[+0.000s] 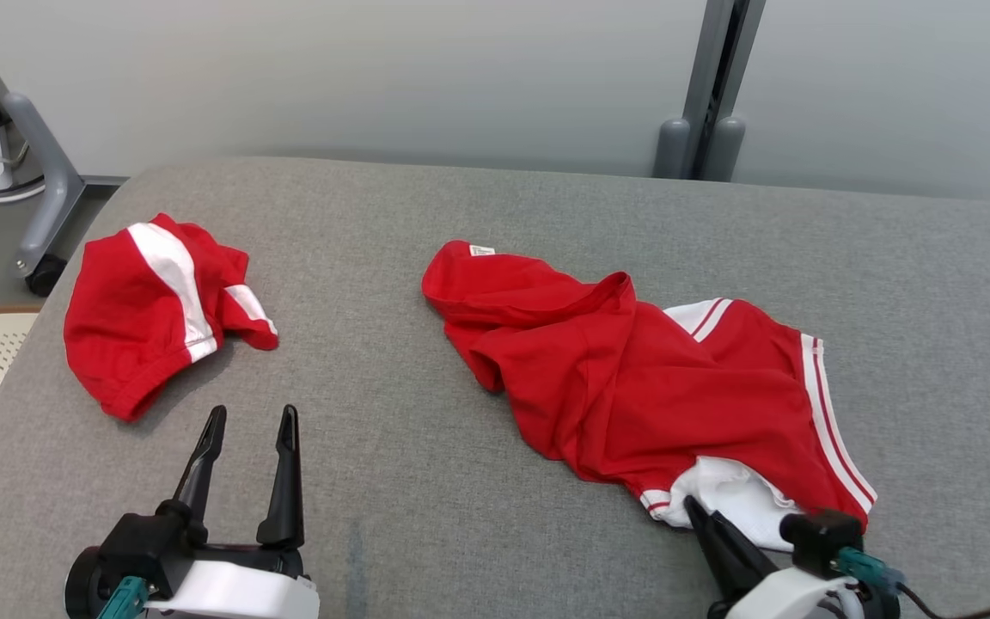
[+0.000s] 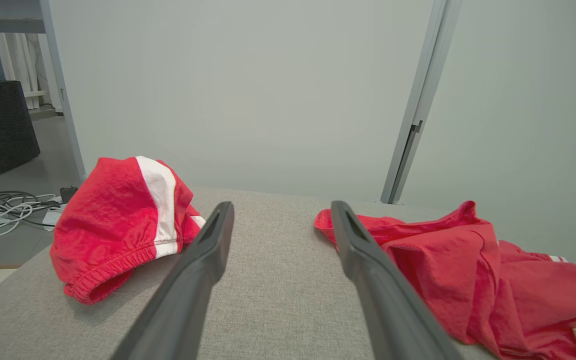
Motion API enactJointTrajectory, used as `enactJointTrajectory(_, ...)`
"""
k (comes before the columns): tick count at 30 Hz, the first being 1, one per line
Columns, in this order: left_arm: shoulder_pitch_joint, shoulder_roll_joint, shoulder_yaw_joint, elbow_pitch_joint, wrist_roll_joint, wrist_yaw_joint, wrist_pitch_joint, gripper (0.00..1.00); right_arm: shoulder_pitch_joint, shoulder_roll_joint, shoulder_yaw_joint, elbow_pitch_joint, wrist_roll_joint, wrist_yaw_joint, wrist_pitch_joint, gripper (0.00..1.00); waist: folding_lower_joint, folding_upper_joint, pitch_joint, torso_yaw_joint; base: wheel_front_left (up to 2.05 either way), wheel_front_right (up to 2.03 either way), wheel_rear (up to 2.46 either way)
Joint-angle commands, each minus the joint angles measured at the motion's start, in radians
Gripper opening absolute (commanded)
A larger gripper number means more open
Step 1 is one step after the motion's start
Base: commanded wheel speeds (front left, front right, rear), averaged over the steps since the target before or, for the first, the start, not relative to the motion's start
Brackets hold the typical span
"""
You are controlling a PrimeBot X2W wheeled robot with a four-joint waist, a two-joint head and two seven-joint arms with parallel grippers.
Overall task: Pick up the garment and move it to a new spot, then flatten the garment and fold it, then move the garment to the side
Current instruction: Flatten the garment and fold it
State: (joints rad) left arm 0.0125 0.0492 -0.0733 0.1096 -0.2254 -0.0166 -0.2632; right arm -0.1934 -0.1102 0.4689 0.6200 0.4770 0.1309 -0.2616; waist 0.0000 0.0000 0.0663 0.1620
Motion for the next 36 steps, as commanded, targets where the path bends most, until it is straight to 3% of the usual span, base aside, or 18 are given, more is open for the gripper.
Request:
enactJointTrajectory(1, 0.007, 0.003, 0.005, 0.006, -0.006, 0.003, -0.002, 1.0, 0.038, -0.015, -0.015, -0.045, 0.01, 0.0, -0.005, 0.0, 0.0, 0.0, -0.01, -0.009, 0.0, 0.0, 0.0)
enactJointTrajectory(10, 0.023, 0.003, -0.009, 0.033, -0.028, 0.0, -0.002, 1.0, 0.215, -0.051, -0.015, -0.261, -0.008, 0.0, -0.005, 0.0, 0.0, 0.0, -0.031, -0.055, 0.0, 0.0, 0.0)
enactJointTrajectory(20, 0.017, 0.003, 0.0, 0.057, -0.037, -0.01, -0.002, 1.0, 0.379, -0.032, -0.042, -0.305, 0.035, 0.0, -0.004, 0.0, 0.0, 0.0, -0.037, -0.085, 0.0, 0.0, 0.0)
enactJointTrajectory(21, 0.02, 0.003, 0.003, 0.058, -0.037, -0.012, -0.002, 1.0, 0.381, -0.03, -0.047, -0.303, 0.026, 0.0, -0.004, 0.42, 0.0, 0.0, -0.037, -0.09, 0.0, 0.0, 0.0)
enactJointTrajectory(22, 0.023, 0.003, 0.005, 0.059, -0.037, -0.013, -0.002, 1.0, 0.381, -0.027, -0.053, -0.302, 0.025, 0.0, -0.004, 1.0, 0.0, 0.0, -0.037, -0.094, 0.0, 0.0, 0.0)
enactJointTrajectory(36, 0.04, 0.003, 0.04, 0.054, -0.017, -0.025, -0.002, 1.0, 0.334, -0.013, -0.255, -0.465, -0.098, 0.0, -0.005, 1.0, 0.0, 0.0, -0.066, -0.13, 0.0, 0.0, 0.0)
